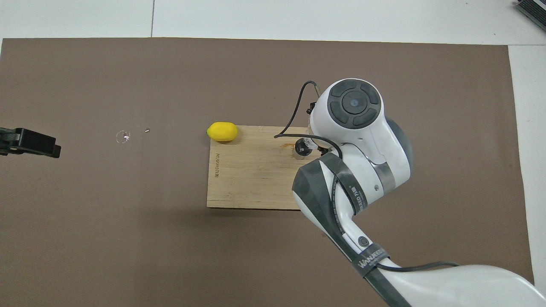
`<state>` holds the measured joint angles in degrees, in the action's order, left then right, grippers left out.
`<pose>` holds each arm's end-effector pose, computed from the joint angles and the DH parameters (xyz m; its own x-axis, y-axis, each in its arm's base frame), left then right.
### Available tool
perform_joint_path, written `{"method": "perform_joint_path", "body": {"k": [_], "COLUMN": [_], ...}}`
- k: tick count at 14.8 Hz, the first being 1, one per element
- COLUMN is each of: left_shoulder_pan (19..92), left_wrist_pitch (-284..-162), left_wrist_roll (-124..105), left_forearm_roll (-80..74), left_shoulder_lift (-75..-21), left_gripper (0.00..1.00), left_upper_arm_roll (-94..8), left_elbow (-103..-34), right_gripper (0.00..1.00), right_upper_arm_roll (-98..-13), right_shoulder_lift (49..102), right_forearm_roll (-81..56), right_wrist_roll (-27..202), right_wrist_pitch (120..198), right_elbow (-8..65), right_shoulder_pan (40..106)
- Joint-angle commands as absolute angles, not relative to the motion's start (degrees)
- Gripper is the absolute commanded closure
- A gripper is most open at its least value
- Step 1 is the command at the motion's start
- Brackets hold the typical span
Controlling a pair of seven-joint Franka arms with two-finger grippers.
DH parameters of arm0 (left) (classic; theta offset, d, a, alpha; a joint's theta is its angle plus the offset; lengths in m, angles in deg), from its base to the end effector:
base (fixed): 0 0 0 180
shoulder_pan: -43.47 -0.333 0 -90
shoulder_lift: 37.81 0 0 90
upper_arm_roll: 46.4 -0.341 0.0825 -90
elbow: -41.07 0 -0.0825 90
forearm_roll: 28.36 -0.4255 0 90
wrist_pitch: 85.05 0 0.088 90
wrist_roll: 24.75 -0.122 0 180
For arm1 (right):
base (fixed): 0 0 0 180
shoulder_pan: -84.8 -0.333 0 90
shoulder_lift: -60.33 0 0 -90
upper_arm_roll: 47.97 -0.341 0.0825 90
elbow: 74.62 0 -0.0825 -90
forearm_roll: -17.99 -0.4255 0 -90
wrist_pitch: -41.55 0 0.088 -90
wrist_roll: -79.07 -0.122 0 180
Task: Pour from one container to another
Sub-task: 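Tilt the glass cup over the metal cup with the right gripper to pour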
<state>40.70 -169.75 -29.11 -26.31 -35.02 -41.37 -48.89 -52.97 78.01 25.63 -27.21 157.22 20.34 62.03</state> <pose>0.5688 -0.0284 0.6553 0.9922 -0.1182 -0.0407 -0.1168 -0.9925 0.0347 0.6273 0.3134 0.4291 0.2440 -0.9666 0.0781 -0.9652 -0.2498 -0.0769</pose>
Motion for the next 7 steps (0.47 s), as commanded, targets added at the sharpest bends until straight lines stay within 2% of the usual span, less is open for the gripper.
{"method": "perform_joint_path", "body": {"k": [1, 7], "left_shoulder_pan": [40.0, 40.4], "left_wrist_pitch": [-168.1, -168.4], "left_wrist_roll": [-29.8, -29.8], "left_forearm_roll": [-25.6, -25.6], "left_shoulder_lift": [-35.2, -34.3], "left_gripper": [0.00, 0.00], "left_upper_arm_roll": [-40.7, -40.7], "left_elbow": [-47.8, -49.4], "right_gripper": [0.93, 0.93], "right_upper_arm_roll": [-53.2, -53.2], "right_shoulder_lift": [78.1, 77.0], "right_forearm_roll": [29.8, 35.7], "right_wrist_roll": [-29.2, -29.2], "right_wrist_pitch": [155.7, 154.1], "right_elbow": [19.3, 20.4], "right_shoulder_pan": [61.2, 60.0]}}
